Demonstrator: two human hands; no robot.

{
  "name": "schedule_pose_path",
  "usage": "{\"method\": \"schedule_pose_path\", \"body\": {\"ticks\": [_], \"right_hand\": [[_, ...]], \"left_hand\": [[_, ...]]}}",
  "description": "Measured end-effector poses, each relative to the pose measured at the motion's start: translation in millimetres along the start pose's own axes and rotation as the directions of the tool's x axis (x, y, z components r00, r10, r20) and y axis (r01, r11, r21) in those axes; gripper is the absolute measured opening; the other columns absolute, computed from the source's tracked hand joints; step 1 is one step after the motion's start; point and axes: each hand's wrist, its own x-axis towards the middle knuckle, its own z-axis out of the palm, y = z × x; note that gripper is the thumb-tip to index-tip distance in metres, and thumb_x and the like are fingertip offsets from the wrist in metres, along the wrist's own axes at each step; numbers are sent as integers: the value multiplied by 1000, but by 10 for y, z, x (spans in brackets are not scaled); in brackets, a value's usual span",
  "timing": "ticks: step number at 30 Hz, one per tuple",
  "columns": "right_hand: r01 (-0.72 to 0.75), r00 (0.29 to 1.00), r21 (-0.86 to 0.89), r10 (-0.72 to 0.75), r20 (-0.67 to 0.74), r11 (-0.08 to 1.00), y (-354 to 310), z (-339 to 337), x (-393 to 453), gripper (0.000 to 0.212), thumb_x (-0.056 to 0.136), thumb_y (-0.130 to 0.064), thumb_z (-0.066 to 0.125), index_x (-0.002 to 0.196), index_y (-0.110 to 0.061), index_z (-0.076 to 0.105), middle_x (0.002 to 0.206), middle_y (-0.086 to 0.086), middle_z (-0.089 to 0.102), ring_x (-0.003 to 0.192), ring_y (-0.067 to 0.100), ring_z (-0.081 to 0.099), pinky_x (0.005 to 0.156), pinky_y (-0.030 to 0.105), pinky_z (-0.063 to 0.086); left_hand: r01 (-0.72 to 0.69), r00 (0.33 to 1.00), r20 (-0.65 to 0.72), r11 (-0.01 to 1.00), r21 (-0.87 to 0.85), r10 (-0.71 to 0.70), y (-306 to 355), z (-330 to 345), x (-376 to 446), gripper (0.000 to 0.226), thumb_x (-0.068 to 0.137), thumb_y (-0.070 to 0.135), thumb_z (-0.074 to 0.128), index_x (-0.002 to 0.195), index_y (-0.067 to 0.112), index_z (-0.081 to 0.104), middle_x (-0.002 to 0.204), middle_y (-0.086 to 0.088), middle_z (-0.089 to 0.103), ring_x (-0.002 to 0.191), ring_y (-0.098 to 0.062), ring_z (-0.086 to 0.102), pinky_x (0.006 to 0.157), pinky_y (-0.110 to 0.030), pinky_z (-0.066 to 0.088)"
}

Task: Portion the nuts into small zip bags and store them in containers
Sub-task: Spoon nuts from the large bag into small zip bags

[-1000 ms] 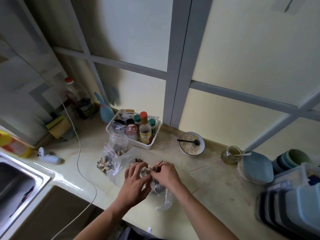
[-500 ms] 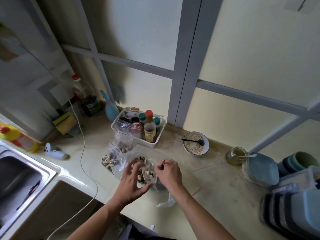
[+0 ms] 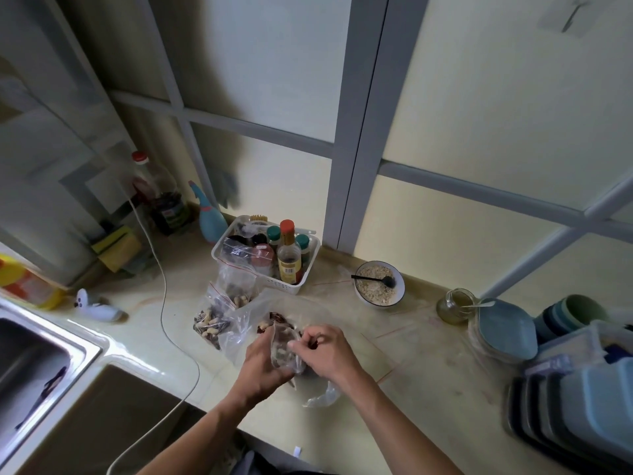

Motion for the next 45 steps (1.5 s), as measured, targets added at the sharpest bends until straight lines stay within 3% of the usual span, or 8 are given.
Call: {"method": "schedule_pose_path", "body": {"ticks": [5, 9, 12, 25, 32, 36, 39, 45], "right_hand": [[-51, 998, -4, 51, -45, 999, 27, -112, -22, 9, 85, -20, 73, 76, -19, 71, 91, -3, 75, 86, 8, 67, 71, 2, 41], [-35, 988, -118, 17, -157, 992, 67, -135, -2, 13, 92, -28, 68, 86, -21, 77, 90, -6, 76, 85, 10, 68, 76, 19, 52], [-56, 969, -205, 3, -247, 977, 74, -129, 22, 26, 97, -36, 61, 85, -18, 77, 81, -6, 73, 76, 12, 65, 69, 25, 52], [73, 948, -303, -161, -276, 950, -62, 282, 188, 21, 101, -14, 48, 88, -7, 63, 68, 13, 67, 61, 30, 64, 56, 33, 48], [137, 962, -440, -224, -152, 887, -74, 598, 69, 35, 82, -17, 70, 116, -19, 70, 80, 9, 71, 71, 28, 68, 63, 33, 53], [130, 933, -311, -223, -282, 941, 53, 618, 115, 28, 89, -11, 57, 112, -18, 73, 90, 2, 75, 79, 20, 68, 77, 27, 49], [14, 941, 103, 22, -338, 995, 134, 596, 30, 25, 91, 1, 62, 91, -19, 76, 79, -8, 74, 72, 3, 68, 71, 23, 55], [-277, 883, 533, 431, -187, 799, 174, 366, -76, 20, 93, 3, 63, 77, -8, 66, 60, -5, 65, 51, 4, 57, 46, 12, 42]], "left_hand": [[268, 962, -19, 956, -116, -272, -99, -69, -37, 51, 69, 43, 80, 114, 43, 56, 101, 14, 70, 96, -9, 67, 82, -32, 57], [413, 878, -151, 879, -240, -454, -46, -123, -24, 26, 76, 55, 74, 92, 37, 65, 82, 7, 72, 81, -18, 69, 79, -35, 54], [416, 871, -184, 883, -219, -456, 80, -201, 17, 11, 90, 28, 73, 87, 28, 62, 74, 4, 66, 78, -20, 64, 73, -29, 47], [286, 920, -285, 958, 23, -268, 333, -380, 115, 19, 91, 29, 70, 81, 14, 64, 65, -1, 66, 57, -15, 60, 51, -24, 42], [248, 945, -249, 960, 130, -210, 616, -348, 152, 29, 87, 24, 73, 113, 12, 70, 97, -17, 74, 91, -36, 67, 75, -34, 47], [195, 971, -173, 965, 176, -164, 731, -293, 137, 52, 81, 32, 65, 130, 15, 61, 119, -8, 68, 107, -28, 62, 86, -25, 42], [24, 976, -210, 941, 338, 51, 757, -185, 58, 70, 68, 22, 76, 133, 18, 50, 128, -8, 58, 105, -24, 59, 87, -24, 49], [-138, 944, -249, 944, 301, 217, 622, 77, 36, 78, 59, 12, 91, 127, 13, 53, 137, -8, 39, 122, -30, 39, 108, -30, 30]]}}
